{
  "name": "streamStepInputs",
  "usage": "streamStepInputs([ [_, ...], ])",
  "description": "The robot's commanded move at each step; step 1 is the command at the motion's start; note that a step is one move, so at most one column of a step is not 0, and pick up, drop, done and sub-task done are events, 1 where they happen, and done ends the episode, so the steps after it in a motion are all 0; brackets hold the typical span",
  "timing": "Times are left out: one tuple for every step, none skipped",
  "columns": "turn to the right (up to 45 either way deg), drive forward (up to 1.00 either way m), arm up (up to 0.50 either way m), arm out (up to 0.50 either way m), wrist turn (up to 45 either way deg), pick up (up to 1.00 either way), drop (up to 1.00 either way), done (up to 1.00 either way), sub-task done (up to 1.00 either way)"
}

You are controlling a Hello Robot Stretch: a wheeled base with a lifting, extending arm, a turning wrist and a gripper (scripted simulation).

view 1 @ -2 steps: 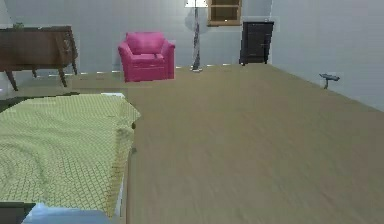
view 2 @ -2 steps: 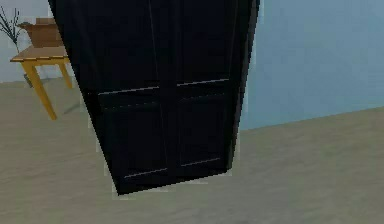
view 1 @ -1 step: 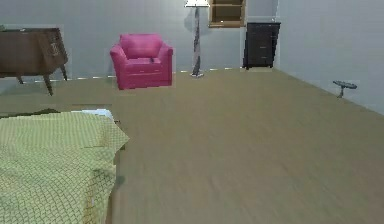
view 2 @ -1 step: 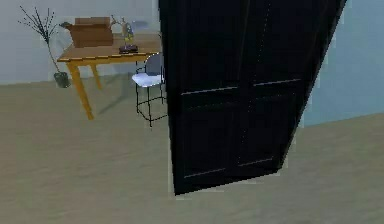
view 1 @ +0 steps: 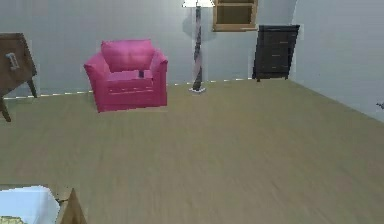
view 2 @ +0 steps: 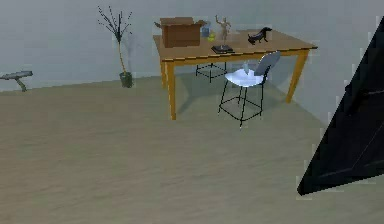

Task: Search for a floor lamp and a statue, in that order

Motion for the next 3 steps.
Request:
streamStepInputs([
  [-3.0, 0.0, 0.0, 0.0, 0.0, 0.0, 0.0, 0.0, 0.0],
  [0.0, 0.45, 0.0, 0.0, 0.0, 0.0, 0.0, 0.0, 0.0],
  [0.0, 1.0, 0.0, 0.0, 0.0, 0.0, 0.0, 0.0, 0.0],
])
